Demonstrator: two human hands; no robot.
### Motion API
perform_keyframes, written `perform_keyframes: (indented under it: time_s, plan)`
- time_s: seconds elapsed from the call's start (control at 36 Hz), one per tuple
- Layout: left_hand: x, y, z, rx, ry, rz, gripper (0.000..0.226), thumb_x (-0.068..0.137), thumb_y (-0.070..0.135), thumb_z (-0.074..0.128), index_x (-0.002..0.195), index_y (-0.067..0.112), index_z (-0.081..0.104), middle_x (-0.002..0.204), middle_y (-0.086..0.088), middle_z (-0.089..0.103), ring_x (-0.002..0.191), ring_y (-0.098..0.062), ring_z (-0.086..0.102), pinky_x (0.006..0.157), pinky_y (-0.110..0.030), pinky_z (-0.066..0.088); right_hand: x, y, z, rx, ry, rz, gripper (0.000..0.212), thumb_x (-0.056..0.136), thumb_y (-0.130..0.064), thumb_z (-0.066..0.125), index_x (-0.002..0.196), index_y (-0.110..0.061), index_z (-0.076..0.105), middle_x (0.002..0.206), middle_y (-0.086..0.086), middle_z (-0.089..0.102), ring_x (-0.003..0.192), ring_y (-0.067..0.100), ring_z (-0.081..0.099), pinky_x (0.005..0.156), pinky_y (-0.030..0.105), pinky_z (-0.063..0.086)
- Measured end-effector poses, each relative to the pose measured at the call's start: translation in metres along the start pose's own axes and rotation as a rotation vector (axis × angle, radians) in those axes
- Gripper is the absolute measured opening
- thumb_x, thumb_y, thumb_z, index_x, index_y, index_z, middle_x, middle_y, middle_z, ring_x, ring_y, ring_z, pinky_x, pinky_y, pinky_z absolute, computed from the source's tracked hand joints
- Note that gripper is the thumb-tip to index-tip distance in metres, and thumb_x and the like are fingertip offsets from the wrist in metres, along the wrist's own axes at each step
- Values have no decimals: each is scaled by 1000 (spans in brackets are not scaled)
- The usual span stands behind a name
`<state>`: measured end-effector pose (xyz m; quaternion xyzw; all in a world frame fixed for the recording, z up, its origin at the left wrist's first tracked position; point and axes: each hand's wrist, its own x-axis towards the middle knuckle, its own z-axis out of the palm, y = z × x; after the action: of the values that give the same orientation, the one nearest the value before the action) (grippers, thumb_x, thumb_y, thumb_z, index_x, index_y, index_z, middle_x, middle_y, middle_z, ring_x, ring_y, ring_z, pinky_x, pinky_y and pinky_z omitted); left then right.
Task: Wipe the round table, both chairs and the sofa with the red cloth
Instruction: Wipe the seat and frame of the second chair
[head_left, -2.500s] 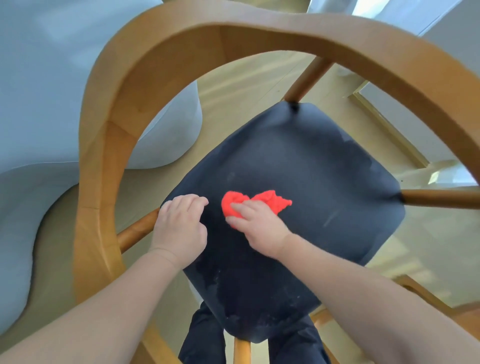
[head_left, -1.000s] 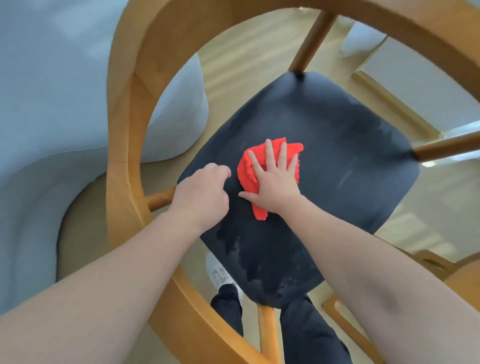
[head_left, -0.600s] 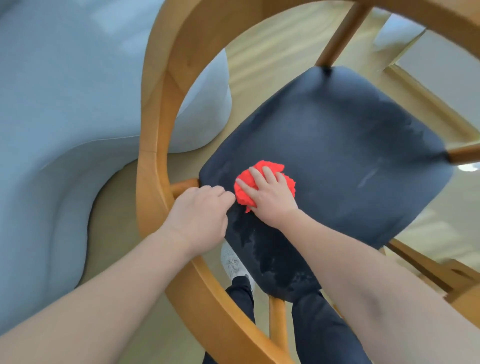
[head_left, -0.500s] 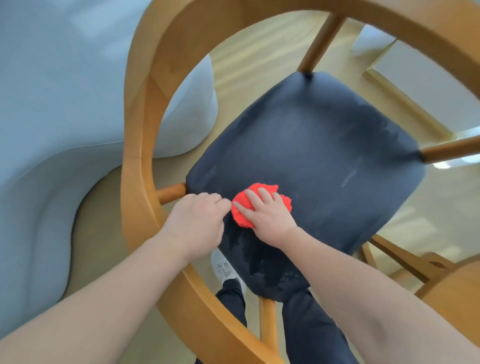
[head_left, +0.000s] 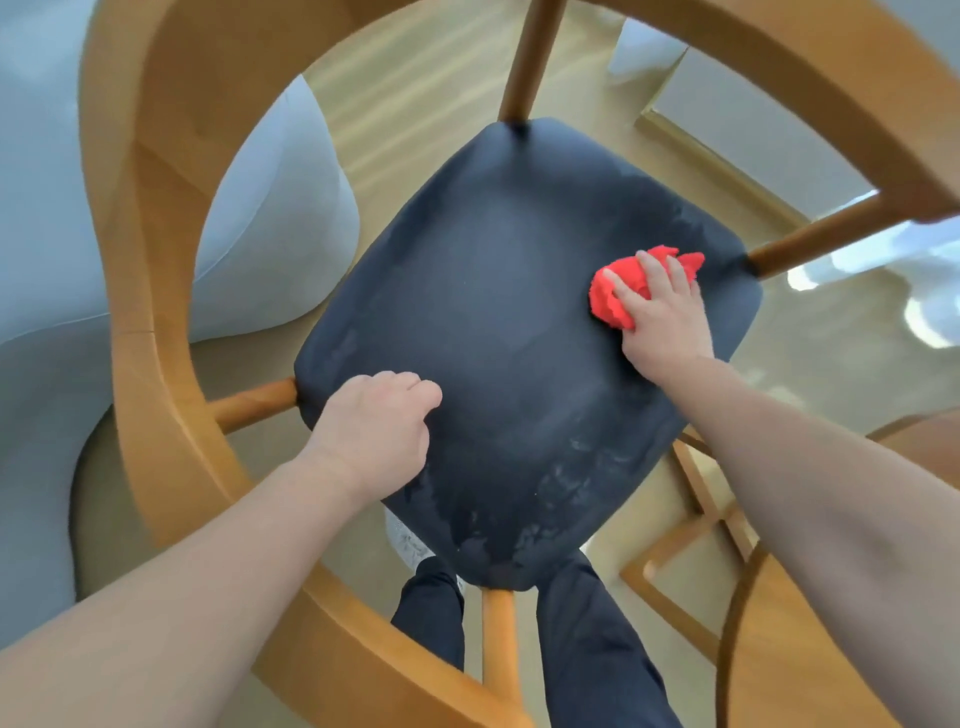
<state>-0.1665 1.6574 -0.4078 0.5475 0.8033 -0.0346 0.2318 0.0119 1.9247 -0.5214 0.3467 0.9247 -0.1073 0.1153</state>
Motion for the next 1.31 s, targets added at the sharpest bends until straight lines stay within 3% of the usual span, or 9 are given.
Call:
perform_keyframes:
  time_s: [0.22,0.39,0.5,0.61,0.75,0.92,1.06,1.14,1.31]
  plan:
    - [-5,0,1,-15,-30,9,29,73,11,42,89,11,67,80,-4,66,73,-29,61,66,-41,51,-102,-48,48,178,98,-91,65,59,-1,58,122,-12,66,132,25,53,114,50,46,87,59,45]
    - [-8,9,-8,-53,-51,-9,29,85,8,46,109,14,62,101,-2,64,94,-26,57,84,-38,44,-206,-76,58,135,-209,-256,82,47,-13,89,124,-24,64,132,13,56,117,40,47,88,55,49]
    - [-11,15,-13,-76,-57,-6,31,87,9,45,113,16,61,104,0,63,97,-24,55,86,-35,41,-247,-79,48,128,-499,-324,71,81,-21,74,143,-38,42,153,3,34,139,35,32,109,53,32]
    - [-11,19,-14,-67,-56,30,32,87,10,44,114,18,59,105,2,63,97,-22,55,87,-33,41,-234,-64,35,258,-246,-184,73,68,-19,84,132,-34,52,140,5,47,126,37,47,96,55,48]
    - [-2,27,-8,-35,-53,111,29,85,9,45,108,16,60,101,1,61,94,-22,54,84,-33,42,-152,-44,17,352,67,136,62,69,4,68,128,-17,62,142,22,44,125,50,42,104,57,38]
    - [-5,33,12,-46,-54,240,35,74,11,38,97,11,64,85,-3,63,79,-27,57,69,-38,46,-160,-77,47,371,-84,307,69,88,1,54,148,-30,37,162,4,11,147,34,3,117,51,20]
    - [-9,32,14,5,-105,278,35,81,7,41,109,14,61,96,-2,62,89,-26,56,79,-36,44,-249,-128,79,399,-194,112,75,78,3,69,143,-25,46,159,8,22,144,43,17,113,56,22]
    - [-14,37,10,29,-173,251,38,86,9,42,120,19,55,108,2,59,100,-22,52,87,-32,39,-280,-133,74,392,-458,-5,70,92,-1,50,150,-33,30,163,1,0,148,35,-3,115,53,24]
    - [-32,42,-6,-16,-81,267,35,78,5,44,106,13,63,94,-3,64,86,-28,58,75,-38,46,-256,-106,25,366,-541,-112,57,97,-20,50,148,-38,33,161,-4,7,147,27,7,118,40,18]
